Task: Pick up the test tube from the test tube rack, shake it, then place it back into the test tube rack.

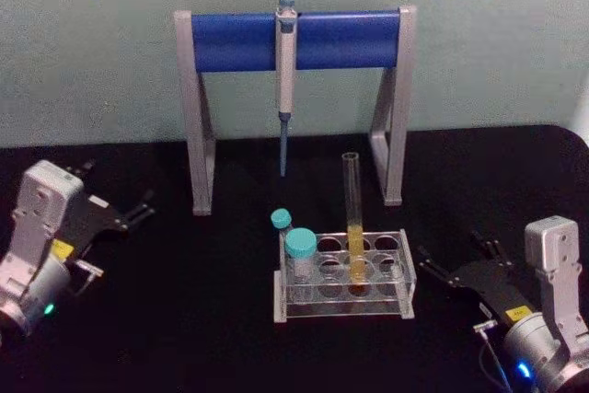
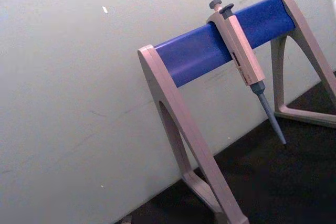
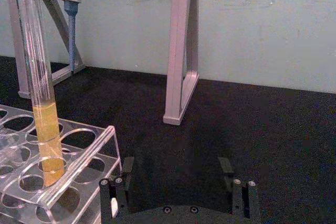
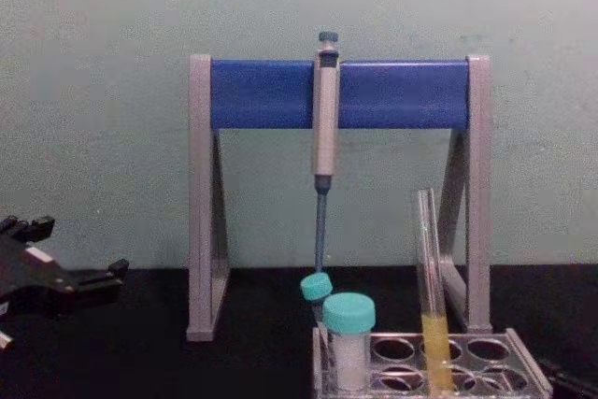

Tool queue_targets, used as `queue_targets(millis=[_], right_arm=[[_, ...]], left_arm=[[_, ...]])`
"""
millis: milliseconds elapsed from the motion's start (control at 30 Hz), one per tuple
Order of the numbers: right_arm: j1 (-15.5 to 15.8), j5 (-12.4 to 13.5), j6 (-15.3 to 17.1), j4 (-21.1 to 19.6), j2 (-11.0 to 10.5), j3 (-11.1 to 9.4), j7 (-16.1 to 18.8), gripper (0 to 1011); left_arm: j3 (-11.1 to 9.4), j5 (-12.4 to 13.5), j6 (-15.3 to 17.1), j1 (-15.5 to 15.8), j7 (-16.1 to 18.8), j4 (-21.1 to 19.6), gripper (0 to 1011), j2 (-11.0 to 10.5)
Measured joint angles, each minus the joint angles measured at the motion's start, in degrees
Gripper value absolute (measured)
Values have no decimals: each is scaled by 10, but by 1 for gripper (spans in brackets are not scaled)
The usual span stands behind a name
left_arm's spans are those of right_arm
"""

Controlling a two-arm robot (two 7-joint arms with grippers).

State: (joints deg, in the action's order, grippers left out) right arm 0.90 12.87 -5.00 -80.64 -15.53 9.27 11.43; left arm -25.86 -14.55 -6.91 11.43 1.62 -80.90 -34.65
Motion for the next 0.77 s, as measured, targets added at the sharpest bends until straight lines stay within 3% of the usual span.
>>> queue_targets(millis=[767], right_arm=[[0, 0, 0, 0, 0, 0, 0, 1000]], left_arm=[[0, 0, 0, 0, 0, 0, 1010, 0]])
